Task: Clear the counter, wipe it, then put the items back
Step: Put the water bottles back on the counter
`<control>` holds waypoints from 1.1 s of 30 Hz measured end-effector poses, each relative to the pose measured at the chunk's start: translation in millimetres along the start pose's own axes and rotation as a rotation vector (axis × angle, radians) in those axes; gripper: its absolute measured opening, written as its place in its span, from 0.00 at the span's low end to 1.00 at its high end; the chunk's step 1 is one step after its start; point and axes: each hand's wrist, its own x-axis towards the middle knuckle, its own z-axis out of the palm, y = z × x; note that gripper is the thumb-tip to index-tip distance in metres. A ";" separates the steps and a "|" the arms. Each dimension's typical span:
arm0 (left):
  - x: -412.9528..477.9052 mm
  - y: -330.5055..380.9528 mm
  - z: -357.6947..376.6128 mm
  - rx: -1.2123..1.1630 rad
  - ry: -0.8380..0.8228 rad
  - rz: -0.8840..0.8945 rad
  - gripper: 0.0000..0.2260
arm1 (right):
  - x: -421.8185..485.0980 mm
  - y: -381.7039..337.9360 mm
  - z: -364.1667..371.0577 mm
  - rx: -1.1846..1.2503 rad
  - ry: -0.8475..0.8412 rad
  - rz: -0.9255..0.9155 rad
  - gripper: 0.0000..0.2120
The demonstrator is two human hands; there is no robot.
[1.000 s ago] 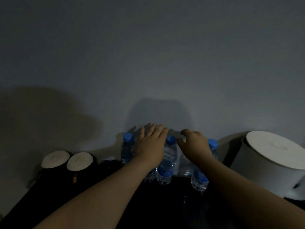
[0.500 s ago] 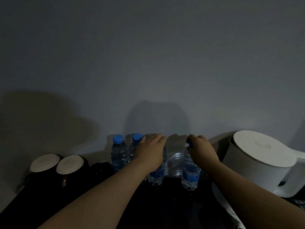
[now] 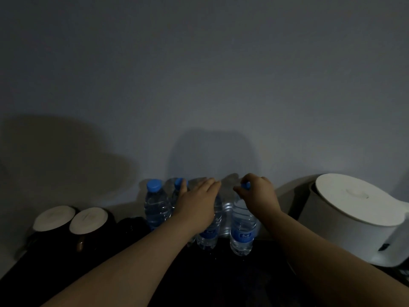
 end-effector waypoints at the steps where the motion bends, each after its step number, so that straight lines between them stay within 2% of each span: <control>1: 0.0 -0.1 -0.6 -0.002 0.000 0.002 0.31 | 0.3 0.2 1.4 0.008 0.007 -0.002 0.16; 12: -4.0 -3.0 -5.7 0.006 -0.032 0.015 0.31 | 6.4 -9.2 12.0 0.030 -0.019 -0.064 0.15; 18: -4.2 -4.5 -7.2 0.032 -0.058 0.015 0.33 | -3.2 -11.4 10.8 -0.211 -0.084 -0.125 0.15; 33: -2.7 -10.4 0.5 0.096 -0.073 0.052 0.34 | -5.8 -10.3 10.7 -0.183 -0.065 -0.114 0.15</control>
